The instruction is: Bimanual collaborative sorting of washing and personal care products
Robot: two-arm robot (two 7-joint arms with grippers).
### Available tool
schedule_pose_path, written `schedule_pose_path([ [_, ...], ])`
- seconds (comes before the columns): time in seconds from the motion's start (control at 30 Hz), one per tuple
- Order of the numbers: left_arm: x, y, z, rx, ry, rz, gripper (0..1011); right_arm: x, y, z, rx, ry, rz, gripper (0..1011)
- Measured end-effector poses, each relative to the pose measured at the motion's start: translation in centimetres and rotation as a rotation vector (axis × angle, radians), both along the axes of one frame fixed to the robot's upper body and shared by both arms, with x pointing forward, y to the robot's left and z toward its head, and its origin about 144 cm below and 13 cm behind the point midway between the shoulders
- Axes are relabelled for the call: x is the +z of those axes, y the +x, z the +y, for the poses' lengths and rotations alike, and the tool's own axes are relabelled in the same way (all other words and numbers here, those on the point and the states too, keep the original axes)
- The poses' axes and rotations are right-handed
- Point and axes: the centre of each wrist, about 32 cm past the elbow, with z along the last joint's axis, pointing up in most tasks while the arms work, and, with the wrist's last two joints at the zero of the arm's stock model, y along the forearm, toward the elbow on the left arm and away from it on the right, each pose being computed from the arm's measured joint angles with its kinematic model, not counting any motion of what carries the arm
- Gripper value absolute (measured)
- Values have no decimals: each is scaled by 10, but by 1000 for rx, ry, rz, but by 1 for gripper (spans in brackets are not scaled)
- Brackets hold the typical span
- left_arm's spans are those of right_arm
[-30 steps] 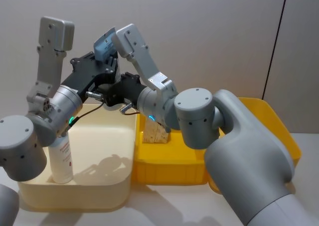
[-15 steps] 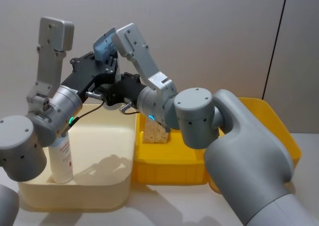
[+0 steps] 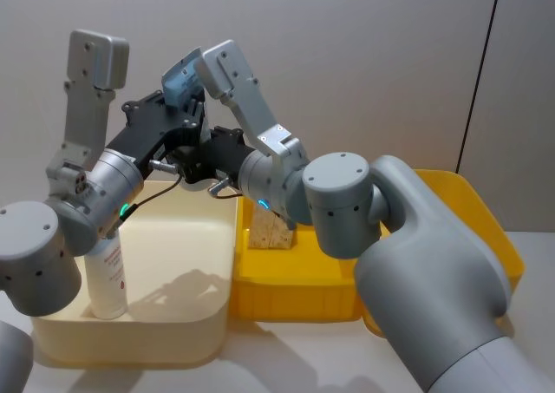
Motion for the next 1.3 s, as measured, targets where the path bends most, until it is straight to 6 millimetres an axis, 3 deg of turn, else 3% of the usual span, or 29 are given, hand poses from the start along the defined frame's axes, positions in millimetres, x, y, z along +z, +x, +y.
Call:
schedule_pose_path([
  [0.23, 0, 0, 0, 0, 0, 0, 223, 0, 0, 0, 0, 0, 0, 529],
  [0.37, 0, 0, 0, 0, 0, 0, 275, 0, 0, 0, 0, 0, 0, 529],
  [1.03, 0, 0, 0, 0, 0, 0, 916, 0, 1, -3, -16, -11, -7, 529],
  [1.17, 0, 0, 0, 0, 0, 0, 1002, 1, 3, -11, -46, -29, -18, 529],
  [1.3, 0, 0, 0, -1, 0, 0, 1003, 5, 6, -25, -93, -53, -35, 529],
])
